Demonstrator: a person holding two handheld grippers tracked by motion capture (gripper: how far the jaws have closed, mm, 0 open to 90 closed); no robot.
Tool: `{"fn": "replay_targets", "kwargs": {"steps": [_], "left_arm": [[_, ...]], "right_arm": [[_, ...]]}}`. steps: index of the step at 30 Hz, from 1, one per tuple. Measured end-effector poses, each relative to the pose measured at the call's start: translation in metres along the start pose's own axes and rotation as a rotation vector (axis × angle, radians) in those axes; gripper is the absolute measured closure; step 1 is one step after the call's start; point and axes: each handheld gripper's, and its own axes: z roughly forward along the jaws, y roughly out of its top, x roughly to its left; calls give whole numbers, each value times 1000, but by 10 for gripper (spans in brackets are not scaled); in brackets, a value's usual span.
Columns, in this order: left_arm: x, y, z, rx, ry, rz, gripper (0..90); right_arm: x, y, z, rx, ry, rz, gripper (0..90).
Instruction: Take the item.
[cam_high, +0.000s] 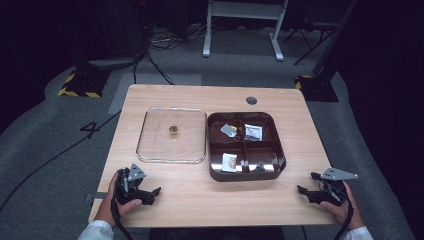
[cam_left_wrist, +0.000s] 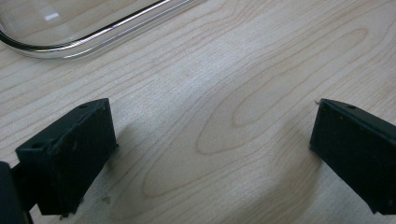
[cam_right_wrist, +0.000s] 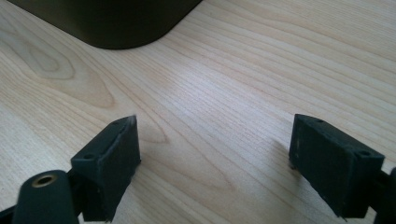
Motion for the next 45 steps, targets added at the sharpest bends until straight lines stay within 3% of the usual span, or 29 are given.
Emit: {"fn": "replay_targets", "kwargs": {"steps": [17,24,29,45], "left_arm": [[0,0,0,0,1,1,3],[0,0,0,1,1,-3,3],[0,0,0,-1,2,-6,3],[0,-1,-1,1,10,-6,4]], "right_arm": [[-4,6,1,-13,-5,-4,212],[-4,30,-1,-51,0,-56,246],[-10,48,-4,-89,3,-52,257],[-13,102,-7,-132,43,-122,259]]}}
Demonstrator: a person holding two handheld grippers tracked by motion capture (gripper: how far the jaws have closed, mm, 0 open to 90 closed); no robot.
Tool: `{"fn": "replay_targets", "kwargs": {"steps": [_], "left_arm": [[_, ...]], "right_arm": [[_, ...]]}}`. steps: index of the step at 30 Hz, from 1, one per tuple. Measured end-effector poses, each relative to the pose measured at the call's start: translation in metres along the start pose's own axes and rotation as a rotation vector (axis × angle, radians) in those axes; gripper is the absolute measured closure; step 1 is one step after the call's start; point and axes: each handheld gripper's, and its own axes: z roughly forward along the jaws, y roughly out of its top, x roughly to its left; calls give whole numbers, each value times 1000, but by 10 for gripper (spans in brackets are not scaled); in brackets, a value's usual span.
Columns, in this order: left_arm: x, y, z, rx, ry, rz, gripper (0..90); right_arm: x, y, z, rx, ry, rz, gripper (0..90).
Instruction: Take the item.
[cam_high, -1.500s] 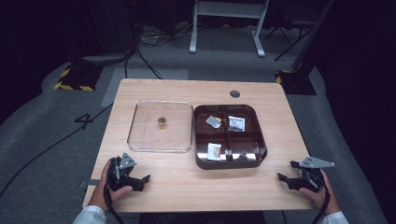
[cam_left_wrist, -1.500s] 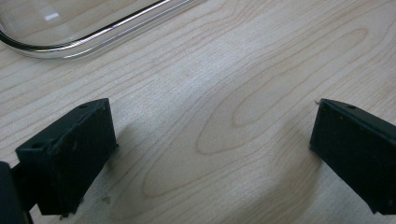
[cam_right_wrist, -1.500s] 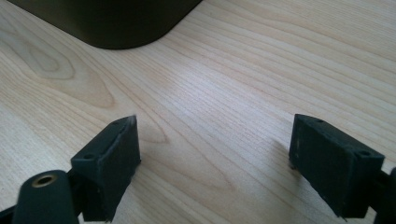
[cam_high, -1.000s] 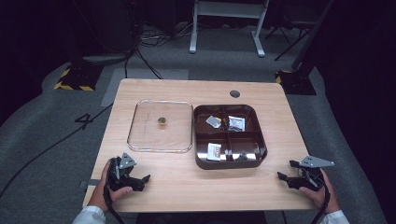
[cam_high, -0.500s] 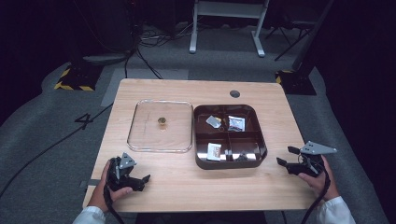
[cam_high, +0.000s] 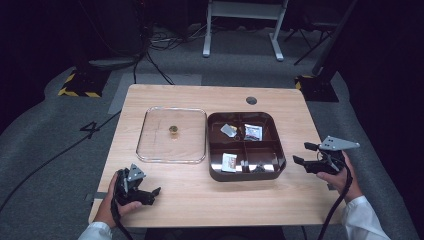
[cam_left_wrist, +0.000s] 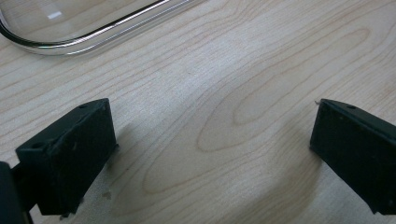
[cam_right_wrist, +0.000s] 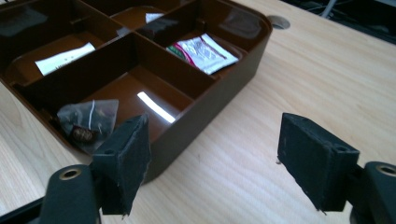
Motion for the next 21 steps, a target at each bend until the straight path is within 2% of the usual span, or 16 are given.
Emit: {"fn": "replay_targets", "kwargs": {"steps": [7,10,21], "left_arm": [[0,0,0,0,0,0,4],[0,0,0,0,0,1,4],[0,0,0,-1,1,-1,4]], "right_arm": [[0,20,7,3,12,-22,246],[0,32,16,12,-7,-17,234],[5,70,39,-9,-2,-46,252]]}}
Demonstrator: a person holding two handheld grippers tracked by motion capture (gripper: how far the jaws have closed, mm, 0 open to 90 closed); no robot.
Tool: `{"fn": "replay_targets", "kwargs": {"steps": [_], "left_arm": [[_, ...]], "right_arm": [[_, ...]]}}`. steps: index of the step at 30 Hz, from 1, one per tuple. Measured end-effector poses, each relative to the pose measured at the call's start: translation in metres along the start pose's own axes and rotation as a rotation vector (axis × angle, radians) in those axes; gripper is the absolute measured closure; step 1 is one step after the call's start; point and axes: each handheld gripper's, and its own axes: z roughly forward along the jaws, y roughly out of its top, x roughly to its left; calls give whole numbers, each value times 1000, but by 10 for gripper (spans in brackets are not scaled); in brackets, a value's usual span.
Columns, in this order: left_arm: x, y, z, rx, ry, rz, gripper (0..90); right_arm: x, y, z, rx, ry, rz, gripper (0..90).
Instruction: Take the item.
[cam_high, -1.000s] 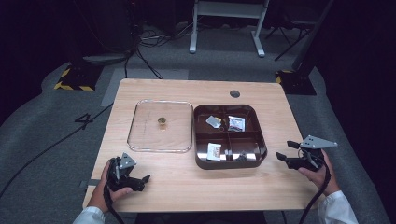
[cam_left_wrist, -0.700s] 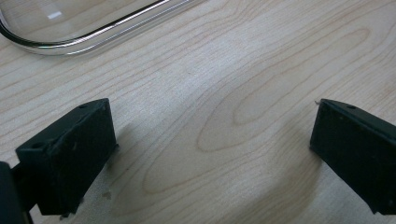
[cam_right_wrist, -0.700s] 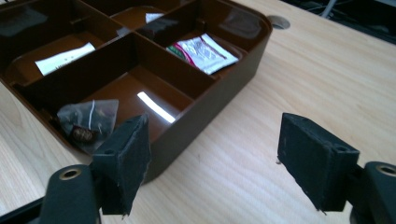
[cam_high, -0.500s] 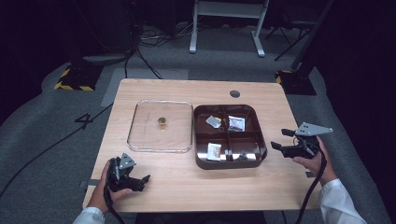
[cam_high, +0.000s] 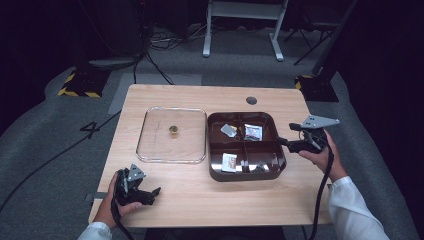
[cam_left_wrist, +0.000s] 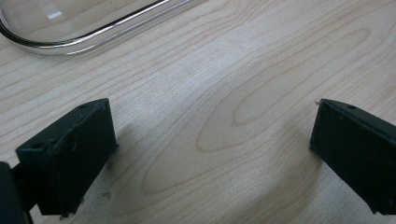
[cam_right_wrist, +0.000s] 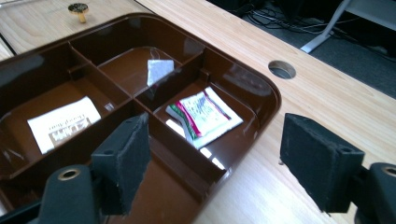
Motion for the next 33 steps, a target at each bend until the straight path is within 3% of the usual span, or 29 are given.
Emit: {"fn": "replay_targets", "kwargs": {"steps": [15,22,33], "left_arm": [[0,0,0,1,-5,4,3],[0,0,0,0,-5,2,3],[1,0,0,1,-6,4,3]], "right_arm": [[6,32,40,46,-4,-39,265],[5,40,60,57,20,-10,272],[3,42,88,84,18,26,335]]}}
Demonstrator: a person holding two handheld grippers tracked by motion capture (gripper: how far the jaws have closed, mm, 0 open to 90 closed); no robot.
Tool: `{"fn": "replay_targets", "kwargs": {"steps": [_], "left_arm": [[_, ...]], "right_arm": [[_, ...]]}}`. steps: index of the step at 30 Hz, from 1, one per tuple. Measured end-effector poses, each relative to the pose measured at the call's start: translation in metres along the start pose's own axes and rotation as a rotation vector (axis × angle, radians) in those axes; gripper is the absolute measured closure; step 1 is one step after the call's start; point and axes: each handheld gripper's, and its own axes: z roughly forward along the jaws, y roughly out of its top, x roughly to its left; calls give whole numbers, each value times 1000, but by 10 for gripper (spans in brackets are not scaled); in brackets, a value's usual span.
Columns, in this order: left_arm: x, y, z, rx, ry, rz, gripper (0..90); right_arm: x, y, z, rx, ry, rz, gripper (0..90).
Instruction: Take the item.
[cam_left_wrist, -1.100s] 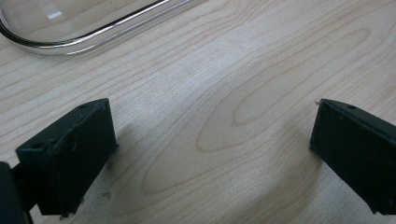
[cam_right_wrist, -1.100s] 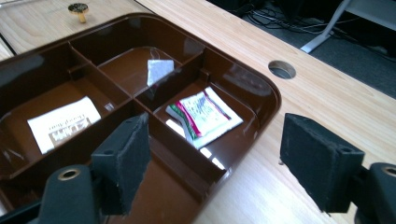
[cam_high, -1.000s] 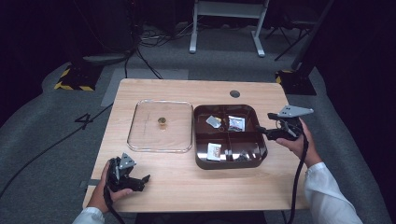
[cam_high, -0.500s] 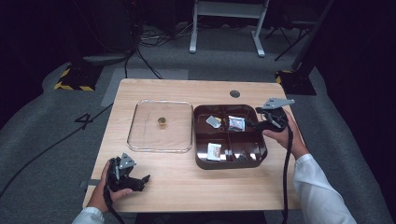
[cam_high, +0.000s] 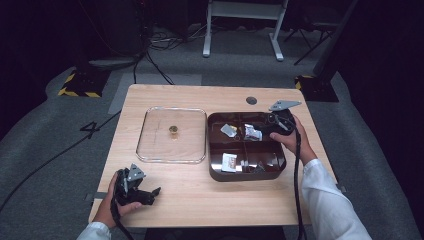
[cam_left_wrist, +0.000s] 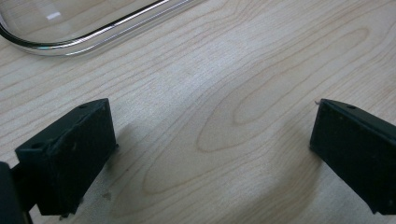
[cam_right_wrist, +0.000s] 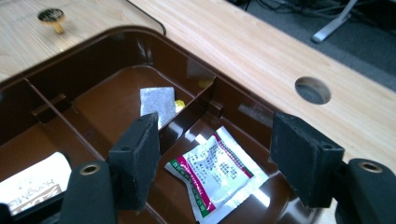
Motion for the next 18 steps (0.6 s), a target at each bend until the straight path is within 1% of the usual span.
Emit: {"fn": "replay_targets", "kwargs": {"steps": [2,3,5,6,7,8,9,12,14,17,18], "left_arm": [[0,0,0,-1,0,-1,3],[0,0,0,0,0,0,3],[0,0,0,0,0,0,4],[0,0,0,0,0,0,4],[0,0,0,0,0,0,4],[0,0,0,0,0,0,4],[0,0,0,0,0,0,4],[0,0,0,0,0,0,4],[0,0,0,0,0,0,3],[0,0,0,0,0,0,3],[0,0,0,0,0,0,3]], "right_arm": [[0,0,3,9,3,-1,335],[3,-1,11,41,0,-7,338],[4,-1,16,64,7,-13,391],[4,-2,20,75,11,-16,398],[4,-2,20,75,11,-16,398],[5,-1,22,85,10,-14,400],[7,-1,28,108,9,-19,408],[8,0,35,133,8,-23,408],[9,1,40,150,14,-15,407],[9,1,48,192,14,-8,421],[9,1,48,192,14,-8,421]]}}
